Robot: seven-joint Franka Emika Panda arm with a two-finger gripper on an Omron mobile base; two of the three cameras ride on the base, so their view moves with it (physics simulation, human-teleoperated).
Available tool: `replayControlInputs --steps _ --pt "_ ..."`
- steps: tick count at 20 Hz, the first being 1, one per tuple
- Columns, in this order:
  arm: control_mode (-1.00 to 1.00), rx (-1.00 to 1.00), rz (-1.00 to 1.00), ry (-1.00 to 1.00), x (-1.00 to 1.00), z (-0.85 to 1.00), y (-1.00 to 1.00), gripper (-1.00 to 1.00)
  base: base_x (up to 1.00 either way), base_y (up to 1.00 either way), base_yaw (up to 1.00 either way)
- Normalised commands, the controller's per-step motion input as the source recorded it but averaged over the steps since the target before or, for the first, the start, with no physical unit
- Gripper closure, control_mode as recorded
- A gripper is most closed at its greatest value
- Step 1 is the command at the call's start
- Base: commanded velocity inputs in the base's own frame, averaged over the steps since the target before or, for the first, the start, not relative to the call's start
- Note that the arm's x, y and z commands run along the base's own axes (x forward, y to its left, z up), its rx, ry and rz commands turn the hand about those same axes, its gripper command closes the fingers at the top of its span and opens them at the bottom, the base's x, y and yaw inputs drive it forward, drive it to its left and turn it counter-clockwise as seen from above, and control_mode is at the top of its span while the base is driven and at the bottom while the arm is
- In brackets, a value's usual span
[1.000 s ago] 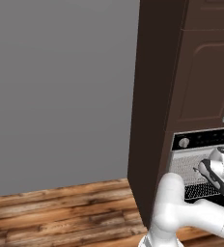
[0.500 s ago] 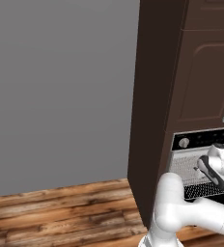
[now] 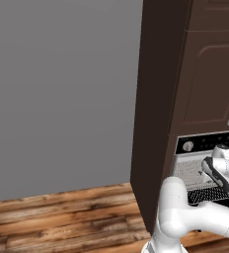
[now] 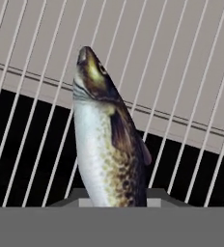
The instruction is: Take the fish from the oven and place it on the plate on the counter.
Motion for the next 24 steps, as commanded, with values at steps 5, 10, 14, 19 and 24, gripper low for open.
replayControlInputs --steps 5,10,14,19,24 --pt "-1.0 0.01 0.0 -0.18 -0.52 0.39 0.0 1.0 0.0 0.0 0.0" --pt "-1.0 0.01 0.0 -0.25 -0.46 0.78 0.03 1.0 0.0 0.0 0.0" --pt "-1.0 0.01 0.0 -0.17 -0.55 0.9 0.04 1.0 0.0 0.0 0.0" --pt "-1.0 0.0 0.0 -0.12 -0.85 0.98 0.3 1.0 0.0 0.0 0.0" --pt "-1.0 0.0 0.0 -0.15 -0.95 1.0 0.5 1.0 0.0 0.0 0.0"
